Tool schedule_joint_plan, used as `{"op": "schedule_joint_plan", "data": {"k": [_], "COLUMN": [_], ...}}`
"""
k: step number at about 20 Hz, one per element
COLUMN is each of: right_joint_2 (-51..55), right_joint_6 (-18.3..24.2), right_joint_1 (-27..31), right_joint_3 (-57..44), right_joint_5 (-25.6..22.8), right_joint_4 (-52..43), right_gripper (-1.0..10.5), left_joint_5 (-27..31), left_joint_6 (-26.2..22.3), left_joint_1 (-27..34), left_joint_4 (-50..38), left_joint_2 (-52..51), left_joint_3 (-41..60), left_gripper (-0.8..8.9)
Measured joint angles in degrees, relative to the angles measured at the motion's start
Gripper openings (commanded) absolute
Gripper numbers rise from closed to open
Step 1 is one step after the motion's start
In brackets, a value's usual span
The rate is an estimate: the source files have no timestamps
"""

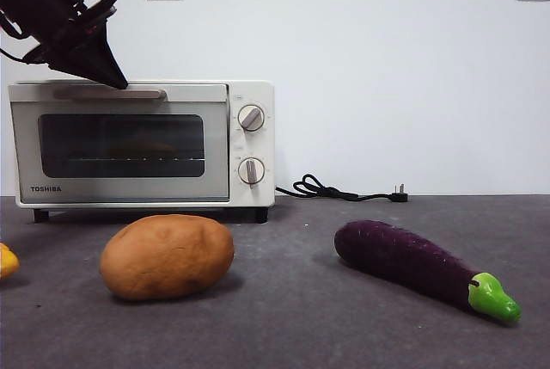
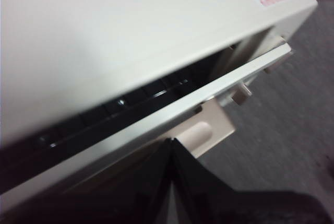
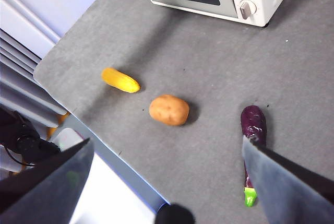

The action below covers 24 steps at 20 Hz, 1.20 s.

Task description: Take the eggplant from the table,put the eggplant in the oven

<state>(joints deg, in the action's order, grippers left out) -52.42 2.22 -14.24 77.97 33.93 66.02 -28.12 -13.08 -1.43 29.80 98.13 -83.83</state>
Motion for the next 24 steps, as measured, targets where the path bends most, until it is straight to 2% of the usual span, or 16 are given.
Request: {"op": "schedule_joint_plan", "data": {"k": [11, 17, 20, 24], "right_joint_2": [-1.5, -4.0, -5.0, -5.7], "right_joint_6": [0.4, 0.7, 0.8, 0.8], "right_joint_1": [0.0, 0.0, 0.0, 0.0], "right_joint_3": [0.0, 0.0, 0.0, 0.0], "right_joint_5": [0.0, -0.5, -0.5, -0.5], "right_joint_4": [-2.9, -4.0, -5.3, -5.7], "right_gripper": [4.8, 4.8, 4.8, 4.8], "left_joint_5": [-4.0, -1.5, -5.4, -6.4], "left_joint_6": [-0.9, -0.8, 0.1, 0.9], "left_joint_1": [-3.7, -4.9, -4.8, -4.8], "left_joint_4": [13.8, 11.3, 11.3, 11.3], "left_joint_2": [0.1, -2.8, -7.3, -14.3], "left_joint_3": [1.8, 2.2, 2.2, 2.2], "left_gripper": [-0.05, -0.05, -0.05, -0.05]}}
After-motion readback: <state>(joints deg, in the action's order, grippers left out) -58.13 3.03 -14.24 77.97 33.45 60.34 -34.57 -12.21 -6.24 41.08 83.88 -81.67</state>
